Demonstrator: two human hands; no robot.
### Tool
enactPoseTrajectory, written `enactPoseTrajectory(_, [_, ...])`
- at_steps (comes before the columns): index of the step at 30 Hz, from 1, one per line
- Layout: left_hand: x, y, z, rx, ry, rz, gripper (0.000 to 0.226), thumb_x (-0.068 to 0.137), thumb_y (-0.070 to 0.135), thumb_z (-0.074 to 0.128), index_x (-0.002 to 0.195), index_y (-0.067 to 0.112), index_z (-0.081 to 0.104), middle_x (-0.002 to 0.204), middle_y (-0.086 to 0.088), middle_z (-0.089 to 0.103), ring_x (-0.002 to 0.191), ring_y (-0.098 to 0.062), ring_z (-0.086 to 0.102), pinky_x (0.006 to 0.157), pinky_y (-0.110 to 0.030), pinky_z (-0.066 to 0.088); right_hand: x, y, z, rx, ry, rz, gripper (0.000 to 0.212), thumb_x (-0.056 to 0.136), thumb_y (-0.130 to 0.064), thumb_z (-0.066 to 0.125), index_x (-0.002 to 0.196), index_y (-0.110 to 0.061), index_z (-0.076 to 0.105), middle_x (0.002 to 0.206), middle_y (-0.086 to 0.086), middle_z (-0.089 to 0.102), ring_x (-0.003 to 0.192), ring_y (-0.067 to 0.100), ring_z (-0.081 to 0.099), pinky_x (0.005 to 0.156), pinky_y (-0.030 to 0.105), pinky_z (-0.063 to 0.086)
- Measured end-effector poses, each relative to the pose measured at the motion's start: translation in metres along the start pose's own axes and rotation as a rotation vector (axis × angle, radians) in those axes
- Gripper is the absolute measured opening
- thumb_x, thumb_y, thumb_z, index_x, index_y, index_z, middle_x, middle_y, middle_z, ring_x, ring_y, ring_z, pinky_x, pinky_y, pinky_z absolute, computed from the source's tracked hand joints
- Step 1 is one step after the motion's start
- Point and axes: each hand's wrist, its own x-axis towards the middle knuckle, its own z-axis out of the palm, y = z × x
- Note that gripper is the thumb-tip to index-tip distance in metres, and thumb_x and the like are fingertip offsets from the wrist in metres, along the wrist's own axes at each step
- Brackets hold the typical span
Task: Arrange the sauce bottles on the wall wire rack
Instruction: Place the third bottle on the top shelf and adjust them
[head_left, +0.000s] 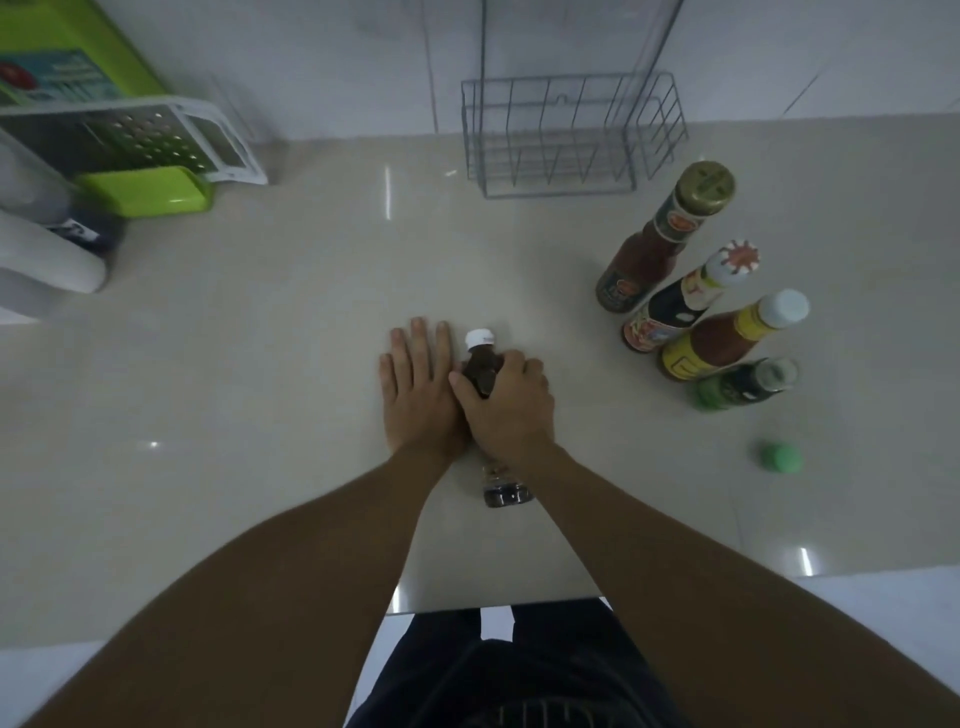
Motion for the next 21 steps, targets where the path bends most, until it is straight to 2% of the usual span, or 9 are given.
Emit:
enactPoseTrajectory(2, [-0.001, 0.0, -0.001, -0.017, -0.025, -0.004, 0.08, 0.102, 0.044, 0.032, 0.161, 0.017, -0.014, 0.169, -0.013, -0.019, 0.156, -0.036, -0.017, 0.126, -0.048, -0.007, -0.001, -0.001, 0.0, 0.045, 0.009, 0.01, 0.06, 0.087, -0.058, 0.06, 0.12, -0.009, 0.048, 0.117, 0.013, 0.05, 0.105, 0.033, 0.053, 0.093, 0.043, 0.045])
enactPoseTrajectory(4, [0.0, 0.0, -0.005, -0.054, -0.042, -0.011, 0.077, 0.104, 0.043, 0.032, 0.161, 0.018, -0.012, 0.169, -0.012, -0.017, 0.156, -0.035, -0.016, 0.126, -0.048, -0.006, -0.003, -0.004, -0.006, 0.149, 0.044, 0.0, 0.055, 0.088, -0.05, 0.064, 0.118, -0.008, 0.046, 0.117, 0.013, 0.046, 0.096, 0.032, 0.055, 0.084, 0.036, 0.045])
enactPoseTrajectory(6, [0.002, 0.002, -0.012, -0.132, -0.048, -0.032, 0.069, 0.106, 0.039, 0.029, 0.162, 0.018, -0.005, 0.171, -0.011, -0.009, 0.157, -0.034, -0.011, 0.127, -0.047, -0.003, -0.004, -0.009, -0.017, 0.251, 0.065, -0.035, 0.051, 0.089, -0.039, 0.068, 0.12, -0.006, 0.044, 0.118, 0.012, 0.042, 0.085, 0.024, 0.05, 0.077, 0.029, 0.039])
enactPoseTrajectory(8, [0.007, 0.006, -0.024, -0.231, -0.063, -0.046, 0.063, 0.108, 0.037, 0.025, 0.162, 0.016, 0.001, 0.171, -0.011, -0.003, 0.157, -0.032, -0.009, 0.127, -0.044, -0.002, -0.002, -0.015, -0.03, 0.304, 0.103, -0.096, 0.05, 0.09, -0.034, 0.069, 0.122, -0.007, 0.043, 0.117, 0.008, 0.041, 0.083, 0.017, 0.045, 0.076, 0.026, 0.037])
enactPoseTrajectory(11, [0.02, 0.014, -0.048, -0.306, -0.063, 0.001, 0.061, 0.108, 0.038, 0.018, 0.163, 0.017, 0.001, 0.172, -0.008, 0.0, 0.158, -0.028, -0.008, 0.128, -0.041, -0.002, 0.007, -0.032, -0.058, 0.421, 0.199, -0.177, 0.045, 0.087, -0.032, 0.072, 0.118, -0.013, 0.044, 0.102, -0.003, 0.051, 0.081, 0.012, 0.055, 0.073, 0.022, 0.041])
enactPoseTrajectory(13, [0.033, 0.022, -0.071, -0.332, -0.025, 0.054, 0.06, 0.108, 0.039, 0.014, 0.163, 0.018, 0.002, 0.172, -0.005, 0.001, 0.158, -0.025, -0.007, 0.127, -0.039, -0.004, 0.015, -0.051, -0.084, 0.511, 0.226, -0.238, 0.046, 0.087, -0.032, 0.073, 0.117, -0.019, 0.041, 0.091, -0.013, 0.054, 0.08, 0.002, 0.058, 0.068, 0.018, 0.043])
enactPoseTrajectory(17, [0.067, 0.045, -0.139, -0.394, 0.073, 0.117, 0.061, 0.109, 0.038, 0.015, 0.162, 0.011, 0.0, 0.172, -0.007, 0.0, 0.158, -0.021, -0.005, 0.127, -0.033, -0.005, 0.038, -0.096, -0.151, 0.571, 0.372, -0.394, 0.05, 0.087, -0.038, 0.072, 0.123, -0.022, 0.042, 0.095, -0.009, 0.06, 0.085, 0.008, 0.061, 0.073, 0.015, 0.046])
enactPoseTrajectory(19, [0.082, 0.056, -0.176, -0.46, 0.161, 0.136, 0.063, 0.109, 0.038, 0.018, 0.161, 0.008, 0.0, 0.171, -0.009, 0.0, 0.158, -0.021, -0.003, 0.126, -0.031, -0.004, 0.049, -0.117, -0.19, 0.648, 0.449, -0.45, 0.047, 0.089, -0.032, 0.07, 0.125, -0.017, 0.044, 0.094, -0.01, 0.06, 0.083, 0.003, 0.061, 0.067, 0.007, 0.042])
enactPoseTrajectory(21, [0.097, 0.064, -0.205, -0.536, 0.241, 0.143, 0.064, 0.109, 0.037, 0.021, 0.161, 0.006, 0.0, 0.171, -0.009, 0.001, 0.158, -0.022, 0.0, 0.128, -0.034, 0.0, 0.061, -0.134, -0.225, 0.714, 0.496, -0.495, 0.037, 0.089, -0.023, 0.066, 0.118, -0.016, 0.045, 0.09, -0.01, 0.059, 0.078, 0.001, 0.06, 0.066, 0.013, 0.046])
